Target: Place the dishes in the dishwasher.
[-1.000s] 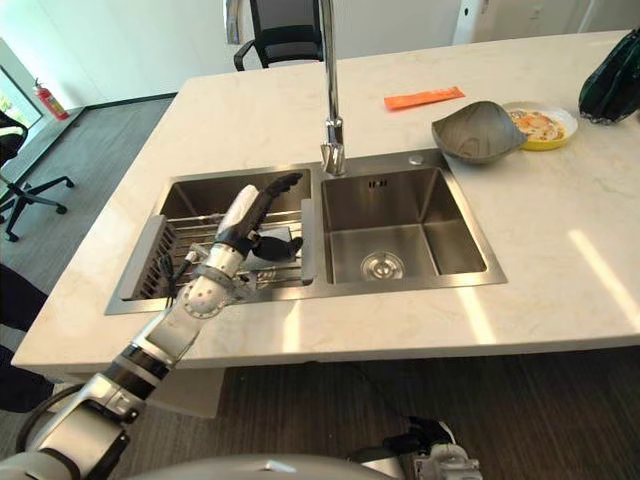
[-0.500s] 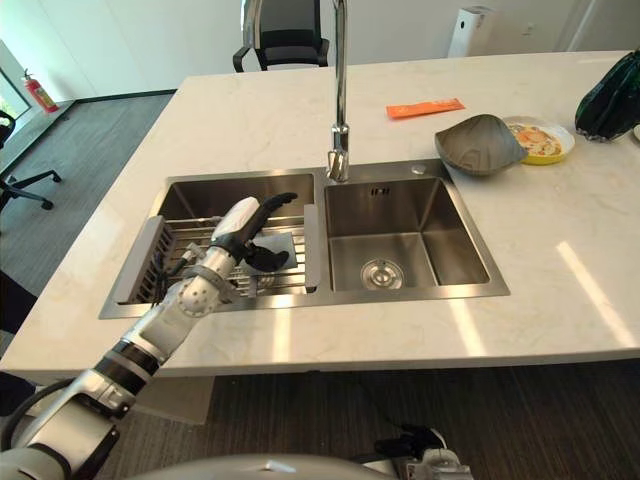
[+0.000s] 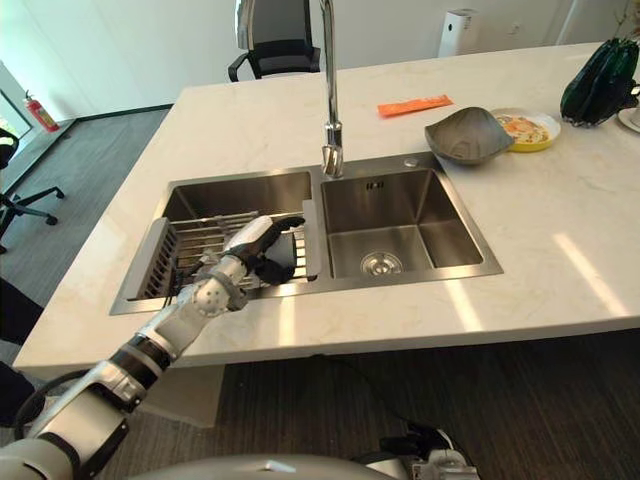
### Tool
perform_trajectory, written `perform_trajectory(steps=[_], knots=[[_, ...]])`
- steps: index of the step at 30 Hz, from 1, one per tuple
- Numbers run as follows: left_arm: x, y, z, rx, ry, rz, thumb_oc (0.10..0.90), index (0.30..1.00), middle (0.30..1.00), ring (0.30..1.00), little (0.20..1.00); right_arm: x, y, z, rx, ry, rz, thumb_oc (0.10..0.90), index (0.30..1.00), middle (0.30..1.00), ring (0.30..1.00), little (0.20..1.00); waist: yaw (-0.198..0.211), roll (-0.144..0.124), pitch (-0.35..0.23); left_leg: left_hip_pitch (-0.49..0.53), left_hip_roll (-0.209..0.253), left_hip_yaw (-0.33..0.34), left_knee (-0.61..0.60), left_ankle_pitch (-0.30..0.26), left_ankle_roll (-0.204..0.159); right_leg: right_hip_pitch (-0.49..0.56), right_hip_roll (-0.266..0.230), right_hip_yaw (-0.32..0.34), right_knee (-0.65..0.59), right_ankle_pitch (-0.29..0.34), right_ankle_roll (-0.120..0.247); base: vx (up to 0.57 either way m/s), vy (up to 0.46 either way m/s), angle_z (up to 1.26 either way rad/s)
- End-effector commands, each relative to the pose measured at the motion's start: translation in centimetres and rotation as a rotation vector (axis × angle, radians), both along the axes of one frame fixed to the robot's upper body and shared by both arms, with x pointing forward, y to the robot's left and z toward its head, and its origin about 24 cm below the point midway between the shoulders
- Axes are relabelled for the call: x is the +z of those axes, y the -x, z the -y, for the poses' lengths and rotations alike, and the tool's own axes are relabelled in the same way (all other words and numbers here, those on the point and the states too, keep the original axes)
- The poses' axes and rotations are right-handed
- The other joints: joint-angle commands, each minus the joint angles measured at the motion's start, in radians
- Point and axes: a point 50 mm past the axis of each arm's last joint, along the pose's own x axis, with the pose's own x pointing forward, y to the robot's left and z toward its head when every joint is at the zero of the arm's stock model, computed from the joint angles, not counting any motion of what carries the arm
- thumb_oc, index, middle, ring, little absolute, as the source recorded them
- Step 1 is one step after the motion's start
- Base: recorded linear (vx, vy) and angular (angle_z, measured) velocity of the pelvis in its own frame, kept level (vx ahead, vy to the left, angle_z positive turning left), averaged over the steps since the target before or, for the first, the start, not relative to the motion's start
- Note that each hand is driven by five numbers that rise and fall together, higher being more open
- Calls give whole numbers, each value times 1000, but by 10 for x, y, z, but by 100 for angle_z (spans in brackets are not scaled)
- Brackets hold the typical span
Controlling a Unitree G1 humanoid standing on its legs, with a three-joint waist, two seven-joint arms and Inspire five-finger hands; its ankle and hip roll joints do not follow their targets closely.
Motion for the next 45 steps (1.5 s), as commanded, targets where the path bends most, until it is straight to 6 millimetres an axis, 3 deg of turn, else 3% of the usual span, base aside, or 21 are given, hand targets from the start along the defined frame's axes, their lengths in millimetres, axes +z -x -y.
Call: perform_trajectory(steps=[1,10,11,12,13,20,25,28,30,32,33,35,36,39,40,45], knots=[[47,-37,7,24,-92,163,800,900,900,900,900,-2,4,-5,76,-10,-34,800,900,900,900,900,11,-53,-20,9,-49,31,7,-33,-30,-34,-34,28,31,-2,104,0,0,0],[23,-51,-15,119,-314,64,800,900,900,900,900,0,-4,-2,117,6,-29,800,900,900,900,900,-3,-51,-20,6,-44,48,7,-31,-33,-44,-28,39,34,3,108,-18,-4,-8],[8,-50,-30,168,-382,-9,800,900,900,900,900,0,-5,-1,133,12,-33,800,900,900,900,900,-10,-48,-21,6,-44,56,7,-30,-34,-49,-25,44,37,5,109,-24,-3,-5],[1,-50,-37,193,-412,-49,439,359,359,359,359,1,-7,0,145,16,-34,800,900,900,900,900,-13,-47,-20,7,-42,61,7,-29,-35,-51,-23,47,39,5,110,10,4,-5],[-4,-49,-43,212,-432,-75,400,300,300,300,300,1,-8,2,154,20,-34,800,900,900,900,900,-17,-45,-20,15,-42,64,7,-41,-33,-43,-23,51,36,-4,112,22,5,-11],[-15,-44,-66,274,-467,-131,400,300,300,300,300,2,-9,4,172,25,-40,800,900,900,900,900,-21,-41,-18,16,-40,82,7,-40,-34,-49,-15,63,38,1,114,-15,-1,-21],[6,-50,-63,277,-374,2,400,300,300,300,300,2,-7,4,161,25,-29,800,900,900,900,900,-11,-46,-16,12,-40,78,7,-40,-34,-46,-16,57,33,0,115,-7,-1,0],[44,-54,-49,247,-192,219,400,300,300,300,300,2,-8,-1,132,11,1,800,900,900,900,900,3,-54,-17,0,-40,71,7,-27,-37,-53,-18,47,34,10,113,-53,-27,2],[83,-43,-43,237,80,420,400,300,300,300,300,1,-7,-6,97,-4,29,800,900,900,900,900,21,-64,-21,-4,-41,56,7,-26,-38,-48,-23,34,28,7,109,-5,-16,7],[86,-39,-46,262,152,447,400,300,300,300,300,0,-5,-8,93,-5,30,800,900,900,900,900,23,-67,-23,-4,-41,54,7,-26,-39,-45,-25,29,27,7,108,1,-9,18],[98,-29,-48,294,345,511,400,300,300,300,300,-1,-3,-11,76,-9,31,800,900,900,900,900,32,-73,-25,-4,-41,50,7,-27,-40,-41,-27,21,24,5,105,0,-7,18],[106,-24,-45,292,439,549,400,300,300,300,300,-1,-1,-12,71,-8,30,800,900,900,900,900,35,-76,-25,-4,-42,47,7,-27,-41,-40,-28,19,24,5,104,-1,-10,12],[123,-12,-42,282,653,618,400,300,300,300,300,-2,0,-13,53,-9,32,800,900,900,900,900,44,-82,-25,-4,-41,43,7,-27,-42,-38,-31,11,23,5,101,2,-19,18],[129,-3,-41,266,808,630,400,300,300,300,300,-1,-3,-13,44,-5,38,800,900,900,900,900,49,-84,-25,-3,-41,40,7,-27,-43,-34,-33,5,23,4,98,-3,-11,18],[144,10,-41,222,959,689,400,300,300,300,300,-1,-5,-14,38,-7,46,800,900,900,900,900,59,-86,-23,-4,-41,35,7,-27,-43,-32,-34,2,22,3,95,-7,-9,15],[160,32,-47,161,1084,765,400,300,300,300,300,-1,-7,-16,31,-16,50,800,900,900,900,900,83,-86,-19,-12,-41,23,7,-15,-46,-35,-34,-13,22,6,89,-23,-26,7]])
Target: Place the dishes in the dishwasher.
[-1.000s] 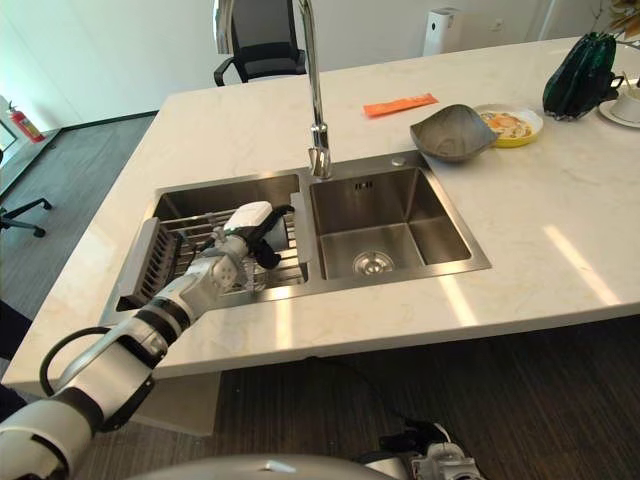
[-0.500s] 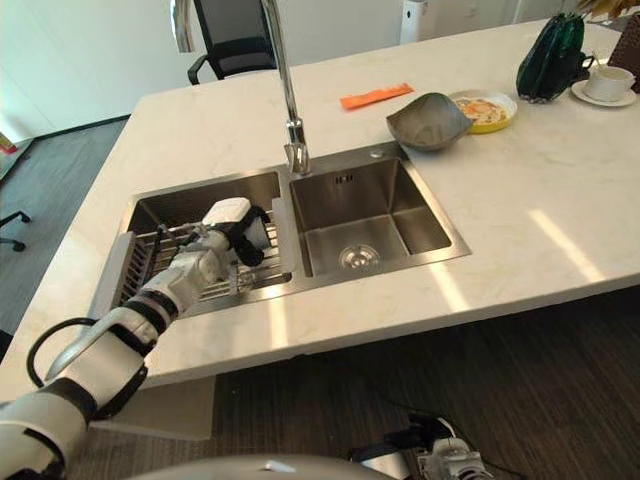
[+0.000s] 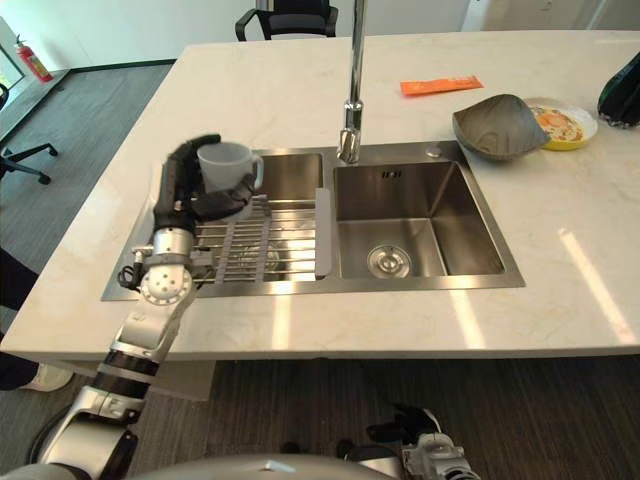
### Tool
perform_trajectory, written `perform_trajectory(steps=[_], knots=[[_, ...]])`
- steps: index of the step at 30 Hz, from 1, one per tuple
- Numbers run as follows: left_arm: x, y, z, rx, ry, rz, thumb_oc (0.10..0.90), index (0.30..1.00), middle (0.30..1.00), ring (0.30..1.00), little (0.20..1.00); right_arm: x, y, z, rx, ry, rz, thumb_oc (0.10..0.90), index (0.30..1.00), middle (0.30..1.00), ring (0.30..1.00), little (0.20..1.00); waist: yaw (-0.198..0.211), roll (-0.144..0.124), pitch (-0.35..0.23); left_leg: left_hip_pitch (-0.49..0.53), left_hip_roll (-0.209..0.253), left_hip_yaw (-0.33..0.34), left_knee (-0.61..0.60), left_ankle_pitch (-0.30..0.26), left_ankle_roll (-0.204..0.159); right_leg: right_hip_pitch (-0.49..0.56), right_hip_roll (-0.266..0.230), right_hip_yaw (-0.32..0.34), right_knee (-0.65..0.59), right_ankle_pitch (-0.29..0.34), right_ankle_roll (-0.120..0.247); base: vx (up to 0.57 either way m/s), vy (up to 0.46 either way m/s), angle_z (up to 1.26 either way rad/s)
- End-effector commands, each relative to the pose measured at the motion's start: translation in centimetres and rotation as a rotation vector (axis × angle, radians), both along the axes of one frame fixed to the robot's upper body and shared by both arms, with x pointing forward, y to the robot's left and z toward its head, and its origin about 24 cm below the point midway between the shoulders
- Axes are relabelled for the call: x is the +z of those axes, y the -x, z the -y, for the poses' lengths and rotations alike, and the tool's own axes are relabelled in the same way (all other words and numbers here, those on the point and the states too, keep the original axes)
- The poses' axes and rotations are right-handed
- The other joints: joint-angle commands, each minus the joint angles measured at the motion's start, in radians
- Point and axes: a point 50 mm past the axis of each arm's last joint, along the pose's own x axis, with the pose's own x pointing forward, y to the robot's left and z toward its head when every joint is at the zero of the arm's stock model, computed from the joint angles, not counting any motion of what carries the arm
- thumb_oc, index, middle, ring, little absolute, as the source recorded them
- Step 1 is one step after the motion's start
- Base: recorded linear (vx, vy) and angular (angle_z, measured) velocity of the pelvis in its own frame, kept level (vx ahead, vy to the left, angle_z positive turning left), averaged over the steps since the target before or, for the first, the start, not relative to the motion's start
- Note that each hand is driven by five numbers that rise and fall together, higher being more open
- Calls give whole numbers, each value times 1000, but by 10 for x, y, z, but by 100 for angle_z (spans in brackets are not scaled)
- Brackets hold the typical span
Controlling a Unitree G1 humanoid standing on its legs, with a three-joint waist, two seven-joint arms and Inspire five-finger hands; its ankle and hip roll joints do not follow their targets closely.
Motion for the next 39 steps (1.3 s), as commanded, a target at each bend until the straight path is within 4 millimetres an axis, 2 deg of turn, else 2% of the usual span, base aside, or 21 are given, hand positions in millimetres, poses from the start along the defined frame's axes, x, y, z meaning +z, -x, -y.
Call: perform_trajectory(steps=[1,4,9,10,11,14,16,17,18,19,20,25,26,29,31,33,34,36,37,38,39], knots=[[75,14,0,-51,88,422,400,300,300,300,300,-5,16,-3,-33,-13,-33,800,900,900,900,900,12,-34,-95,-31,-40,2,7,-7,-37,-58,-30,-6,27,6,93,-43,-47,9],[76,29,-12,-25,94,465,400,300,300,300,300,-5,14,-6,-17,-26,-33,800,900,900,900,900,40,-35,-88,-40,-41,-14,7,1,-40,-58,-31,-25,25,5,90,-44,-62,9],[78,55,-31,20,107,534,400,300,300,300,300,0,-3,-7,45,-26,2,800,900,900,900,900,123,-26,-48,-120,-56,-88,7,58,-70,-82,-43,-121,12,4,90,-85,-74,37],[78,55,-31,20,107,534,400,300,300,300,300,0,-3,-7,45,-26,2,800,900,900,900,900,121,-26,-49,-121,-56,-89,7,58,-70,-83,-43,-123,12,3,90,-239,-96,61],[87,61,-34,24,99,584,400,300,300,300,300,3,-12,-4,59,-16,28,800,900,900,900,900,170,-19,-18,-182,-74,-133,7,85,-90,-113,-53,-172,11,-3,93,-259,-89,83],[90,61,-32,21,87,598,400,300,300,300,300,7,-22,-1,86,3,49,800,900,900,900,900,201,-26,-7,-261,-109,-236,7,113,-104,-174,-79,-262,16,9,99,-248,-79,135],[92,61,-28,7,88,605,400,300,300,300,300,9,-20,9,32,13,68,800,900,900,900,900,186,-30,-10,-260,-41,-165,15,95,-102,-207,-111,-339,25,17,118,-205,46,191],[93,61,-28,6,89,606,400,300,300,300,300,9,-20,9,30,13,69,800,900,900,900,900,184,-27,-12,-265,-40,-169,14,101,-102,-211,-111,-343,26,22,119,-226,126,170],[94,61,-25,1,99,623,400,300,300,300,300,11,-18,19,-55,25,90,800,900,900,900,900,167,-39,-14,-237,48,-65,24,82,-105,-207,-140,-399,23,18,126,-173,140,161],[97,63,-22,-18,91,641,400,300,300,300,300,13,-20,24,-116,21,115,800,900,900,900,900,153,-45,-14,-216,99,-6,28,74,-123,-188,-156,-440,22,13,131,-156,135,119],[97,63,-22,-18,91,641,400,300,300,300,300,13,-20,24,-116,21,115,800,900,900,900,900,153,-45,-14,-216,99,-6,28,74,-123,-188,-156,-440,22,13,131,-86,145,105],[102,62,-12,-88,126,663,400,300,300,300,300,12,-13,24,-183,-14,129,800,900,900,900,900,92,-81,-41,-128,357,291,62,108,-215,-118,-265,-655,28,36,168,-106,274,168],[103,62,-13,-81,86,659,400,300,300,300,300,10,-5,26,-220,-11,120,800,900,900,900,900,76,-76,-75,-90,357,316,24,73,-240,-103,-282,-675,21,36,192,48,357,120],[108,63,-17,-40,25,677,400,300,300,300,300,9,-6,21,-262,-21,131,800,900,900,900,900,77,-85,-90,-118,339,372,20,69,-234,-98,-310,-704,20,90,224,61,252,99],[109,67,-20,-3,-15,691,400,300,300,300,300,10,-15,7,-275,-63,168,800,900,900,900,900,95,-95,-92,-124,296,356,18,35,-207,-102,-342,-703,18,119,247,84,407,130],[110,70,-22,6,0,706,400,300,300,300,300,12,-16,5,-463,-120,223,800,900,900,900,900,91,-104,-89,-139,246,348,17,6,-172,-106,-389,-684,19,153,268,56,426,40],[112,71,-18,-15,-5,717,400,300,300,300,300,11,-14,7,-509,-125,230,800,900,900,900,900,94,-111,-83,-160,212,363,22,13,-145,-114,-413,-694,21,176,266,64,272,2],[115,72,-14,-30,-28,731,400,300,300,300,300,13,-18,5,-556,-153,251,800,900,900,900,900,96,-116,-82,-174,180,347,20,3,-125,-113,-433,-675,26,193,274,57,215,53],[118,74,-8,-59,-47,749,400,300,300,300,300,13,-17,2,-548,-162,254,800,900,900,900,900,88,-120,-81,-182,154,321,17,-7,-111,-108,-433,-622,31,209,275,210,381,58],[126,74,5,-119,-58,787,400,300,300,300,300,15,-24,-7,-483,-196,268,800,900,900,900,900,24,-117,-73,-187,106,258,7,-7,-91,-134,-348,-327,56,174,264,325,362,76],[127,73,10,-142,-50,795,400,300,300,300,300,14,-23,-9,-470,-200,265,800,900,900,900,900,10,-107,-71,-189,99,235,7,-11,-88,-158,-306,-228,74,131,253,248,293,218]])
